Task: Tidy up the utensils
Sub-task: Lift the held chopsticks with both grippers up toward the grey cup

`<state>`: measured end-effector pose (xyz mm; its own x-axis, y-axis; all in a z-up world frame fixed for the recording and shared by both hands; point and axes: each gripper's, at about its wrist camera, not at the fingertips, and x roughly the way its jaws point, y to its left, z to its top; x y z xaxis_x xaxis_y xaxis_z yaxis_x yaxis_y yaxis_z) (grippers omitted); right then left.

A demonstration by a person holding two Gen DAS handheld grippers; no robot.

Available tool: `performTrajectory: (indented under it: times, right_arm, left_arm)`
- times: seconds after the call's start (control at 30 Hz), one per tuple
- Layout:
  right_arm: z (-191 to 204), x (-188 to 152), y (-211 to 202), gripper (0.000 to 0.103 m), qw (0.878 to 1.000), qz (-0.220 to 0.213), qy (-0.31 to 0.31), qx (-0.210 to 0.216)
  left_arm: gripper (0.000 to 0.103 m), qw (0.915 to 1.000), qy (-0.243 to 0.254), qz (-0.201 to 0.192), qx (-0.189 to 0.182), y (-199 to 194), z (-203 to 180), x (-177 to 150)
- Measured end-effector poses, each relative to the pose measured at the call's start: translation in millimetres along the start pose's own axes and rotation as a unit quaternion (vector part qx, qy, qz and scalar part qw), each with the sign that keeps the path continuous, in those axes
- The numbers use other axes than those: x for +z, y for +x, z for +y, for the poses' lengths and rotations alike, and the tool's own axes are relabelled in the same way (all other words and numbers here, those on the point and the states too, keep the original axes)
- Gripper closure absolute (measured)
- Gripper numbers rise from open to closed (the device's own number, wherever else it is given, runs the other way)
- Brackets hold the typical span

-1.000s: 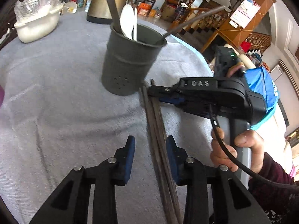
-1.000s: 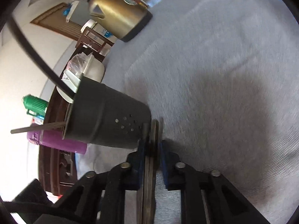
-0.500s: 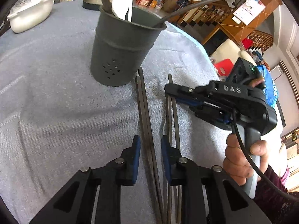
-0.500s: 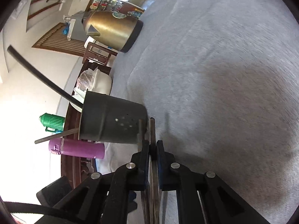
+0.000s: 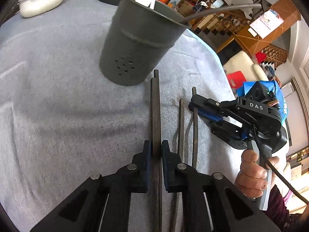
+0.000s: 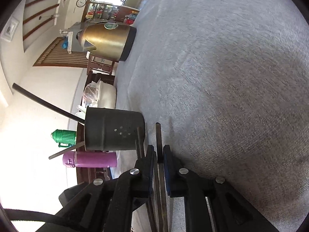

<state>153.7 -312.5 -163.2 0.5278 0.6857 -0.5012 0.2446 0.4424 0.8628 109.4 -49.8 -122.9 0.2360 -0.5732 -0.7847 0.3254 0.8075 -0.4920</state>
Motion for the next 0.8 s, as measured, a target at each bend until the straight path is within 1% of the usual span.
performTrajectory:
  times: [0.03,0.13,0.3,0.37,0.4,0.43,0.5,0.53,0.6,0.67,0.73,0.8]
  right_arm:
    - [0,0,1,0.091,1.000,0.001,0.001,-0.001]
    - [1,0,5,0.091,1.000,0.002,0.000,-0.006]
    - [2,-2,7,0.093,1.000,-0.005,-0.010,-0.009]
    - [5,-3,9,0.094,1.000,-0.007,-0.023,-0.018]
    - [7,-4,10,0.097,0.999,-0.008,-0.028,-0.026]
    - [7,-4,10,0.097,0.999,-0.008,-0.032,-0.033]
    - [8,-5,10,0.097,0.998,-0.010,-0.039,-0.037]
    - [9,-5,10,0.097,0.998,-0.011,-0.042,-0.040]
    - [9,-4,11,0.097,0.998,-0.010,-0.041,-0.039]
    - [9,-3,11,0.097,0.998,-0.007,-0.042,-0.040]
    - [9,-3,11,0.097,0.998,-0.006,-0.043,-0.040]
    - [9,-2,12,0.097,0.998,-0.004,-0.045,-0.041]
  left_arm:
    - [0.095,1.0000,-0.002,-0.003,-0.001,-6,1,-1]
    - [0.095,0.9999,-0.007,-0.012,0.003,-21,9,-9]
    - [0.095,0.9988,-0.039,-0.024,0.018,-40,35,-21]
    - [0.095,0.9979,-0.053,-0.029,0.022,-45,45,-23]
    - [0.095,0.9976,-0.055,-0.033,0.025,-48,48,-23]
    - [0.095,0.9973,-0.056,-0.036,0.031,-49,49,-22]
    - [0.095,0.9971,-0.056,-0.033,0.040,-49,51,-20]
    - [0.095,0.9970,-0.061,-0.024,0.042,-46,52,-17]
    - [0.095,0.9968,-0.068,-0.021,0.037,-45,54,-14]
    - [0.090,0.9967,-0.072,-0.014,0.036,-43,55,-6]
    - [0.071,0.9963,-0.074,-0.016,0.039,-46,56,1]
    - [0.061,0.9963,-0.069,-0.019,0.048,-48,55,7]
